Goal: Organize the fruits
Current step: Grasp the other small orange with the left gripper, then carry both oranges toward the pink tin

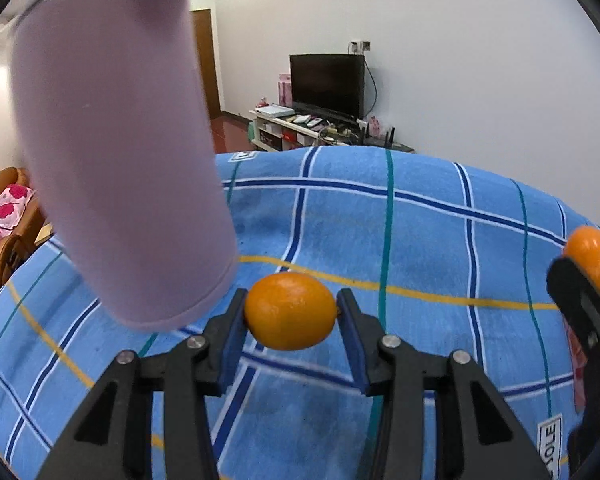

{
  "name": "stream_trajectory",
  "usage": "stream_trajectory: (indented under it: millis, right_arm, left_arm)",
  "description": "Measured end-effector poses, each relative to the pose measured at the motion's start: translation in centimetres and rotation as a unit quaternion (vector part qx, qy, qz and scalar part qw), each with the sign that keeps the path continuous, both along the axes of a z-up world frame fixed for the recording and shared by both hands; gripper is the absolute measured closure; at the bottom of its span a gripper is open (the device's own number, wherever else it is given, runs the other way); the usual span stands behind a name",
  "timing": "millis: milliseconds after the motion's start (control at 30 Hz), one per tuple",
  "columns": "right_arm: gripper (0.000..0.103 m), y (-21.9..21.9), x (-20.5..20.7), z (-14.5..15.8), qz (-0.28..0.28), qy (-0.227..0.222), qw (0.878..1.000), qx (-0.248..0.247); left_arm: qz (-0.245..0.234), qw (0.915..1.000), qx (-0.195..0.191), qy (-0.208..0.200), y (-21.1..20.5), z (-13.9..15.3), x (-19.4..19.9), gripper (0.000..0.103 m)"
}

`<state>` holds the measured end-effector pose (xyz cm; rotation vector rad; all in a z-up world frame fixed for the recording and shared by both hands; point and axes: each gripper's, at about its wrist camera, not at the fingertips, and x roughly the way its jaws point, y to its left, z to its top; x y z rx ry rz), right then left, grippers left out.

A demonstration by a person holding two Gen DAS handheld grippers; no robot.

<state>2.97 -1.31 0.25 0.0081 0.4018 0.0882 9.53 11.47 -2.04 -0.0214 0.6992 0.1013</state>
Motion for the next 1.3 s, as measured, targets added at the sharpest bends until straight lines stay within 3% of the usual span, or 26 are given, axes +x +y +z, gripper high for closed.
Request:
stream_trajectory:
  millis: [500, 1300]
  right_arm:
    - [0.061, 0.1, -3.0, 0.5, -0.004, -0.020, 1.000, -0.011]
    - [0.061, -0.7, -6.9, 0.8, -0.010, -0.023, 1.000, -0.015]
  left_arm:
    - [0.032, 0.9978, 0.019, -0.055, -0.4, 0.7, -5.2, 0.057]
    - [0.028, 0.9965, 0.028, -0.073, -2.1, 1.1, -9.3, 0.057]
